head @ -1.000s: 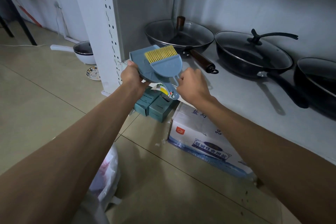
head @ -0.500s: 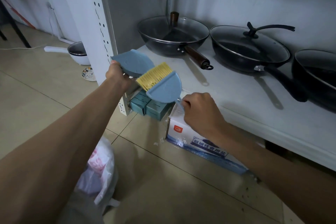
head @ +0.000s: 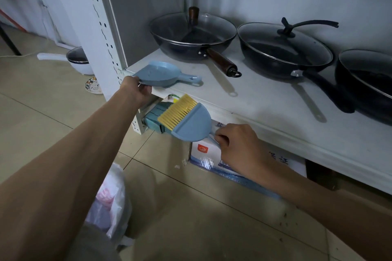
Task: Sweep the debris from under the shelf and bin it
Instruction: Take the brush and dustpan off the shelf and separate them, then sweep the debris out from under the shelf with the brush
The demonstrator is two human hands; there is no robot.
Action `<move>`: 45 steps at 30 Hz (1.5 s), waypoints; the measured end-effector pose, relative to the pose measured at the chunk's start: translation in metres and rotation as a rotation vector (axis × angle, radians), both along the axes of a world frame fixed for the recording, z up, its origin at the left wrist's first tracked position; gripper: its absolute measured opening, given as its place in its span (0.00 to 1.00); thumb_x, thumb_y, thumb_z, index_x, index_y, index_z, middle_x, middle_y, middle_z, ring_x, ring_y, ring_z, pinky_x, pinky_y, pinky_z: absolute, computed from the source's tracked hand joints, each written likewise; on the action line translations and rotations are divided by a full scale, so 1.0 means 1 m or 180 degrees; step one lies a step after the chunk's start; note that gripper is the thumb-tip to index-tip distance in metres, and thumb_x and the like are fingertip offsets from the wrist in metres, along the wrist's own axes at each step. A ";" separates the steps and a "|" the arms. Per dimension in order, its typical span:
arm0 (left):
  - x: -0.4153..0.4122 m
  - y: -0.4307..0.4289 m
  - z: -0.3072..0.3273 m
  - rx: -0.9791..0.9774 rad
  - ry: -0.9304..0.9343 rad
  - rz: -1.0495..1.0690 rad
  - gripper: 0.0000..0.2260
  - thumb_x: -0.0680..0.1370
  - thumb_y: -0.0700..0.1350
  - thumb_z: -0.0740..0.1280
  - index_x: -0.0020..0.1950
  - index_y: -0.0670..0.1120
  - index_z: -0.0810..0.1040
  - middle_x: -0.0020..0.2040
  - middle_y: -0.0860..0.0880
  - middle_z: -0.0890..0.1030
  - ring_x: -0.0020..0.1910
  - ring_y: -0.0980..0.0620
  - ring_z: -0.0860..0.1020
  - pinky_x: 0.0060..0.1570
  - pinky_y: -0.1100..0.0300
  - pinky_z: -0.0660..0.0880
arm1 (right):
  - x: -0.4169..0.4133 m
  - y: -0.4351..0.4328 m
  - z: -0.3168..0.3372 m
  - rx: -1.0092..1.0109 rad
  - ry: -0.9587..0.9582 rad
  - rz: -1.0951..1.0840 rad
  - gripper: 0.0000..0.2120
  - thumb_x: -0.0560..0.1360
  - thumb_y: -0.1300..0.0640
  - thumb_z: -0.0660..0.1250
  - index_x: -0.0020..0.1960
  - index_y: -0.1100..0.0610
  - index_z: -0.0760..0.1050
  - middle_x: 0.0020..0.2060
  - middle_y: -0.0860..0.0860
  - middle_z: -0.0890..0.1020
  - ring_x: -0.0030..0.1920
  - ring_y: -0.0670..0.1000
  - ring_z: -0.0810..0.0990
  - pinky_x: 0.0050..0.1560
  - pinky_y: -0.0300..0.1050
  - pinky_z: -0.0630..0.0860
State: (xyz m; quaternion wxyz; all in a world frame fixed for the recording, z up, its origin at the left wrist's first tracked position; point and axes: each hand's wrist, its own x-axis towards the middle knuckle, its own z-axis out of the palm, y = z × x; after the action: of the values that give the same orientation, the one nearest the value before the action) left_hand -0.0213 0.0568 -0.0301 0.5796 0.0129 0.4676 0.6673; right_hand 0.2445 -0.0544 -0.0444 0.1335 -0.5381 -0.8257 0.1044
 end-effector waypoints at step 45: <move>0.023 -0.061 0.006 -0.0564 0.4453 -0.1494 0.15 0.76 0.46 0.62 0.55 0.37 0.78 0.52 0.39 0.79 0.48 0.43 0.74 0.48 0.55 0.73 | 0.004 -0.048 -0.034 -0.1541 -0.0274 -0.0474 0.02 0.74 0.65 0.63 0.46 0.62 0.70 0.42 0.57 0.78 0.43 0.56 0.82 0.27 0.41 0.72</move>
State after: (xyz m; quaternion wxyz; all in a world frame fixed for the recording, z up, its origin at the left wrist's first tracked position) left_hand 0.0016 -0.0041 -0.0237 0.2726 0.4876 0.7645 0.3217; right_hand 0.2481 -0.1028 -0.0786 -0.0271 -0.6177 -0.7396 0.2658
